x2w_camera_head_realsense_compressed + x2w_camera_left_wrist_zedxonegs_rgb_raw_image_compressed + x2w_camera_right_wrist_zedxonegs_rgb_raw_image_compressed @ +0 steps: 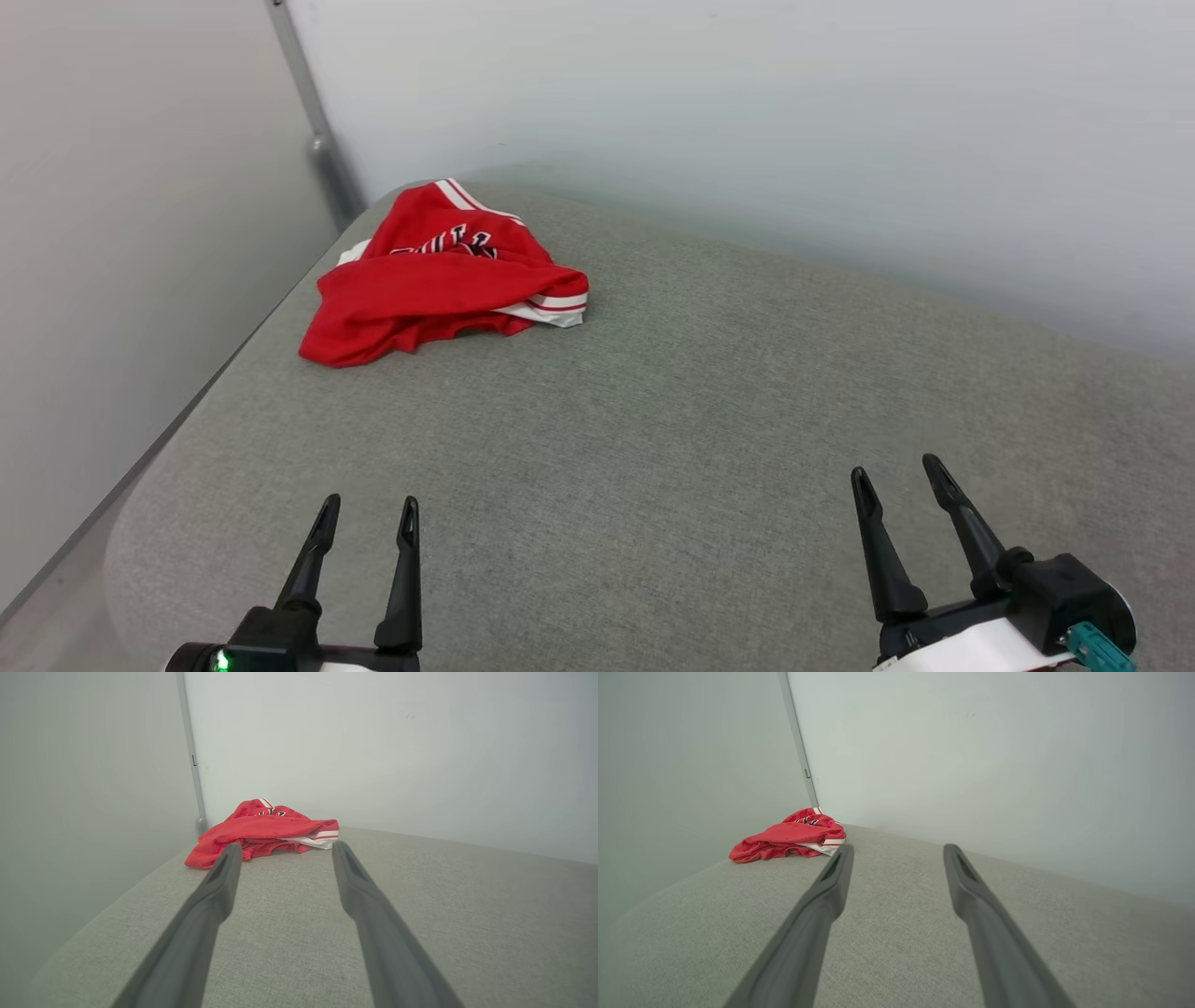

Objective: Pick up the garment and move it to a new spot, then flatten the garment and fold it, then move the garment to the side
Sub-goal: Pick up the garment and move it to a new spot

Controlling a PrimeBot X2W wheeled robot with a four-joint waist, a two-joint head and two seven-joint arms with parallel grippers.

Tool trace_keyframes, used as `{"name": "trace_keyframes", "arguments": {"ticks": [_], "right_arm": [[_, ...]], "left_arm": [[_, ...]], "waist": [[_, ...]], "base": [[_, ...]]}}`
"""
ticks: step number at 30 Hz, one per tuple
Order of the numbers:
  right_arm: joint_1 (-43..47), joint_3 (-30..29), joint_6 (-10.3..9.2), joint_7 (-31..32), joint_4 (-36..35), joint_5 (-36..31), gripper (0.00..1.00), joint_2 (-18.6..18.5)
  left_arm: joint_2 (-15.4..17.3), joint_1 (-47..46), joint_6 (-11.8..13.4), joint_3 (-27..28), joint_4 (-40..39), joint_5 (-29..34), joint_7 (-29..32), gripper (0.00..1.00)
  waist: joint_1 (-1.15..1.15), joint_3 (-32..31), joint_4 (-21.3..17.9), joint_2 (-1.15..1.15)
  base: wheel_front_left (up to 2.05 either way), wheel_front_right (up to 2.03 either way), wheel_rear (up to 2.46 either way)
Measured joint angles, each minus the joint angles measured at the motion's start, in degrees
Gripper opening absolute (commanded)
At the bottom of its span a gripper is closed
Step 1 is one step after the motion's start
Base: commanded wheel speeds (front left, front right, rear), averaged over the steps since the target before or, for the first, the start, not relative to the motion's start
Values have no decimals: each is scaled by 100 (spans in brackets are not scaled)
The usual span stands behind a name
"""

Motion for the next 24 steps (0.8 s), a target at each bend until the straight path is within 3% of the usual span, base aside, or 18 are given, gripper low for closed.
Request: {"name": "trace_keyframes", "arguments": {"ticks": [10, 24], "right_arm": [[36, 83, 0, 0, 41, 93, 100, 1], [29, 107, 0, 0, 3, 92, 100, 1]], "left_arm": [[-1, 54, -69, -33, -70, 156, 1, 100], [1, 138, -213, 44, -41, 22, 0, 100]], "waist": [[0, -113, 445, 0], [0, 22, 306, 0]], "base": [[0, 0, 0], [0, 0, 0]]}}
